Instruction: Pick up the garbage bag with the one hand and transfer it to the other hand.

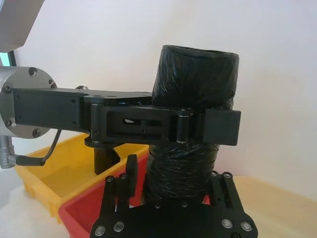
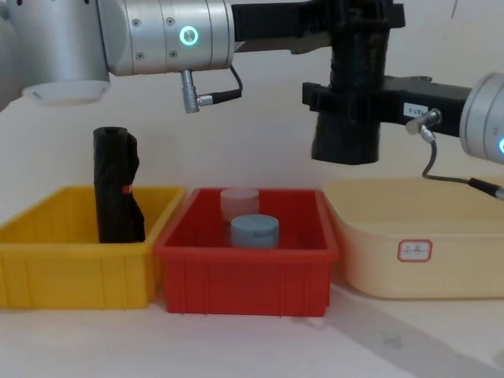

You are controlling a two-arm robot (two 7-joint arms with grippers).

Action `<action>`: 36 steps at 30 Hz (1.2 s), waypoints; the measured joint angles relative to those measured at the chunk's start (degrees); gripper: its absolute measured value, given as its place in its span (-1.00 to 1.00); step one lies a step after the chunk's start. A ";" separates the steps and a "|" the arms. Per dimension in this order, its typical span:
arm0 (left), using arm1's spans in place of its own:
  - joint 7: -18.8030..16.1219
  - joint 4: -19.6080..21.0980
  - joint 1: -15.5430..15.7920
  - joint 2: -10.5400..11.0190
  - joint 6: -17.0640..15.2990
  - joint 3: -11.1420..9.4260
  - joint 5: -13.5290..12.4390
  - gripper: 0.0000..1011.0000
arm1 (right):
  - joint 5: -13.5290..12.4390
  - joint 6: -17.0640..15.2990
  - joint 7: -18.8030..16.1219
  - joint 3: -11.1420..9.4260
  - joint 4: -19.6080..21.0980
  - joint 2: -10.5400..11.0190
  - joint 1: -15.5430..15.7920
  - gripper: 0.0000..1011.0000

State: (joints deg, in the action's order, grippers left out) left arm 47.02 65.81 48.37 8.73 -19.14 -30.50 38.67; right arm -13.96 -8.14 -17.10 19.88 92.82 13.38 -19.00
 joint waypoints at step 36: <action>0.45 -0.19 0.10 -0.02 0.09 -0.23 0.21 0.59 | -1.60 0.54 0.48 -0.20 -0.67 -0.35 -0.11 0.04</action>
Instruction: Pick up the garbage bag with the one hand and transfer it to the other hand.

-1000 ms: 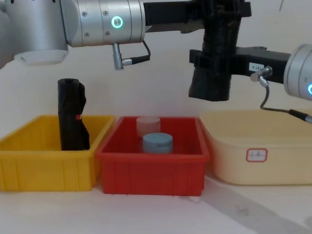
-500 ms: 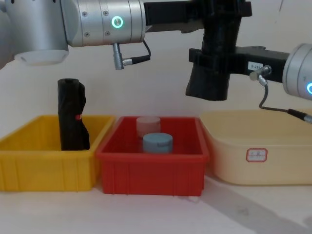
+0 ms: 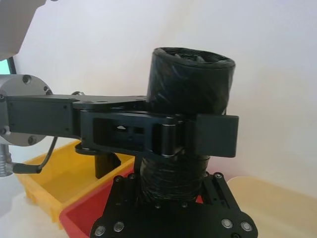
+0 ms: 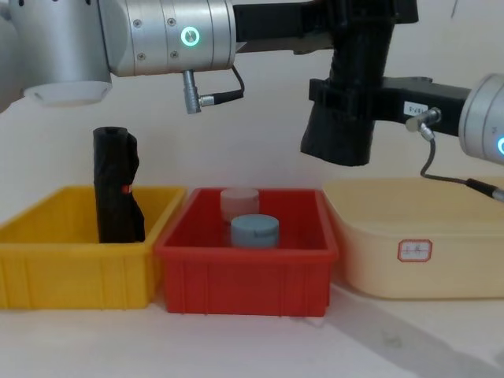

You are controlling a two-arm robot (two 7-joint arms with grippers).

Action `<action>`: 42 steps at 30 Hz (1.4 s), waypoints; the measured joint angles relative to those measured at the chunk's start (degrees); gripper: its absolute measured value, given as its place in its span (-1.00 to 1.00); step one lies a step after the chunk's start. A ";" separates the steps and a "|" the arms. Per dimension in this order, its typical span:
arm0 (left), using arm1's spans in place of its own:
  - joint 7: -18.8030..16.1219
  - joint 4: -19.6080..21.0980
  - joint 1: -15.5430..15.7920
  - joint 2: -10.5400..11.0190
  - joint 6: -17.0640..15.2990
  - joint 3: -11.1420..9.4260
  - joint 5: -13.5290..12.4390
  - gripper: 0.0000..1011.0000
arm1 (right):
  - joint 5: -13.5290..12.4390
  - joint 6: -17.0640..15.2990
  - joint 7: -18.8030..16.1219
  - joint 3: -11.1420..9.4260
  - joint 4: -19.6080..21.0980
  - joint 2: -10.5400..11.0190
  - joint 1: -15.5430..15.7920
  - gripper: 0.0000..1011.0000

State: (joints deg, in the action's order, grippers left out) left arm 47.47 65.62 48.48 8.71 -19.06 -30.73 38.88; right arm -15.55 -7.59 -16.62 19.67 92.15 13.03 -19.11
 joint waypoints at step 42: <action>-3.91 1.81 -1.42 0.79 -0.08 0.83 -0.17 0.98 | 0.29 1.76 -0.90 -0.59 -8.20 0.03 -6.44 0.04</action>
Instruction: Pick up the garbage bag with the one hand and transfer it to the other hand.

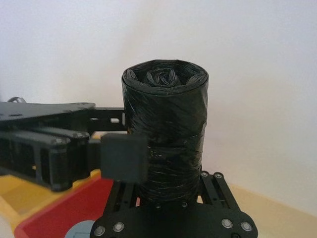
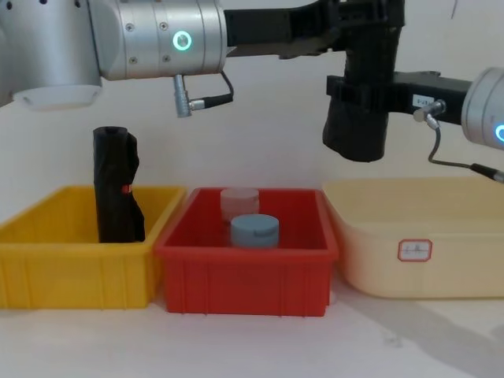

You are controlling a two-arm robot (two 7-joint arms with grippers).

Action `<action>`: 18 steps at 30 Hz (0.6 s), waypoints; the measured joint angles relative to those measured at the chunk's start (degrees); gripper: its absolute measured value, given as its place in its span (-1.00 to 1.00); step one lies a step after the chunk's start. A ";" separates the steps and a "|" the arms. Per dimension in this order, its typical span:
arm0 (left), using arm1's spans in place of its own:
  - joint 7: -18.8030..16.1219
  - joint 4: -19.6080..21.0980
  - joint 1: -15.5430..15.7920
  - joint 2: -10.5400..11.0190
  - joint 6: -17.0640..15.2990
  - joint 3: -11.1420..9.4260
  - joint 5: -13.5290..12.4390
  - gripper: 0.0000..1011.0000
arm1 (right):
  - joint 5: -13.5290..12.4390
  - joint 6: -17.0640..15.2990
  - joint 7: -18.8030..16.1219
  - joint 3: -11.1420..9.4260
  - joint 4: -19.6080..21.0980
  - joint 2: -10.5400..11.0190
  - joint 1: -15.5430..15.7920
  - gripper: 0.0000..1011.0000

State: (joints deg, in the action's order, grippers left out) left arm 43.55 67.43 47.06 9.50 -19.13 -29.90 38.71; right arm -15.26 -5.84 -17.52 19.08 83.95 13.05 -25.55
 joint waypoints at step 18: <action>-9.93 4.91 -4.72 1.78 -0.07 3.40 0.09 0.98 | 1.13 -0.61 -0.16 -0.05 -4.14 0.86 -2.14 0.04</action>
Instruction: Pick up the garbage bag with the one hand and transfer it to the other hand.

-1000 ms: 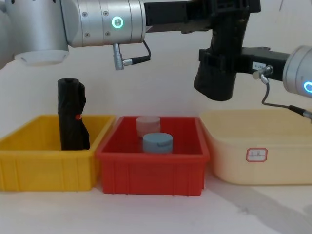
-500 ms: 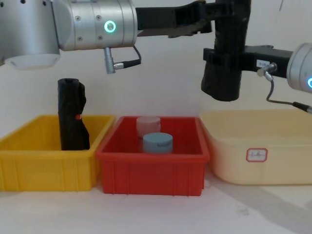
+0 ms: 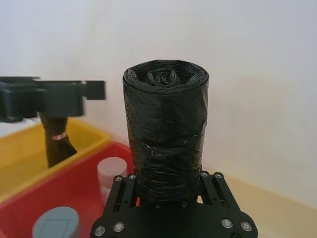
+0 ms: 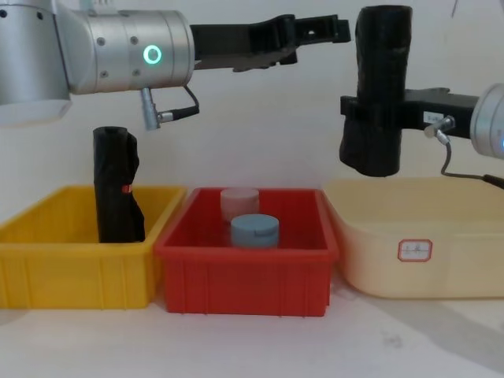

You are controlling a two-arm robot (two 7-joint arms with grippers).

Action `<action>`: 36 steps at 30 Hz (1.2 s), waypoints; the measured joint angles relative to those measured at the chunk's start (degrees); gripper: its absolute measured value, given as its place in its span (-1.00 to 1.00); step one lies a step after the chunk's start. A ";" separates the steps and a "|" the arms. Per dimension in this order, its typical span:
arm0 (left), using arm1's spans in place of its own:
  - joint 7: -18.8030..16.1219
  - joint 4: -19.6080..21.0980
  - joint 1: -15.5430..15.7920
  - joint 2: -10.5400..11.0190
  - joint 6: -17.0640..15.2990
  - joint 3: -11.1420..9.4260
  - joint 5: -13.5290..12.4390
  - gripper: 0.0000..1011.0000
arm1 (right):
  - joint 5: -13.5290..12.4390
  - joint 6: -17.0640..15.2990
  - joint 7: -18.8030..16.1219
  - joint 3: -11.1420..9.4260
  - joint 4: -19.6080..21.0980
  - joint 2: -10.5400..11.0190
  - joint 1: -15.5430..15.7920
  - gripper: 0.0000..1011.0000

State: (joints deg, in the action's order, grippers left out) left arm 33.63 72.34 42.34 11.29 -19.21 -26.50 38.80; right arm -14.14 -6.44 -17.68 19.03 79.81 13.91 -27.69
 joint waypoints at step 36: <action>-5.18 6.20 -6.86 2.03 -1.51 3.42 5.12 0.98 | 2.38 -0.44 3.23 -2.33 -10.01 -2.03 -5.71 0.89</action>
State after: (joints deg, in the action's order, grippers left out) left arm 28.44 78.54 35.47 13.31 -20.72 -23.08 43.92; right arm -11.76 -6.89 -14.45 16.69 69.79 11.88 -33.40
